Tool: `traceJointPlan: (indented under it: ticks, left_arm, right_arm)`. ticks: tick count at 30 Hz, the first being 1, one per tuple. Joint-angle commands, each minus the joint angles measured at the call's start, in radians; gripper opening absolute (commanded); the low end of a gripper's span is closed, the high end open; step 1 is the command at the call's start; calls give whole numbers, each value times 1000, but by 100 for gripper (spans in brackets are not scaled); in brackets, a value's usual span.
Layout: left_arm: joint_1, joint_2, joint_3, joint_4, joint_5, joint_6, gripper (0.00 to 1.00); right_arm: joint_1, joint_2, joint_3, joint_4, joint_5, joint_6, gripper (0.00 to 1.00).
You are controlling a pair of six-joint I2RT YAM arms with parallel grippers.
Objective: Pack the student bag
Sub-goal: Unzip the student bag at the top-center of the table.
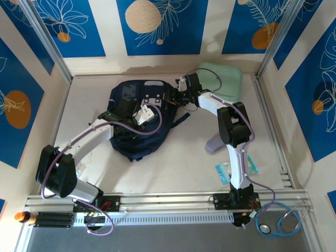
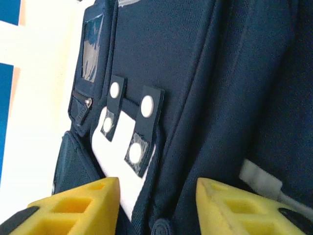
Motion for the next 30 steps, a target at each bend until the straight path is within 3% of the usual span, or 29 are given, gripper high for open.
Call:
traceJointPlan:
  ticks: [1, 7, 14, 18, 30]
  left_arm:
    - [0, -3, 19, 1, 52, -22, 0]
    - [0, -1, 10, 9, 46, -22, 0]
    - [0, 15, 10, 22, 9, -17, 0]
    - [1, 24, 15, 26, 1, -16, 0]
    - [1, 24, 17, 15, -11, -22, 0]
  right_arm:
    - [18, 20, 43, -50, -33, -42, 41]
    - [18, 29, 28, -79, -75, -67, 39]
    - [18, 6, -35, -79, -271, -142, 39]
    - [18, 8, -26, -138, -199, -174, 38]
    - [34, 17, 5, -207, -135, -254, 29]
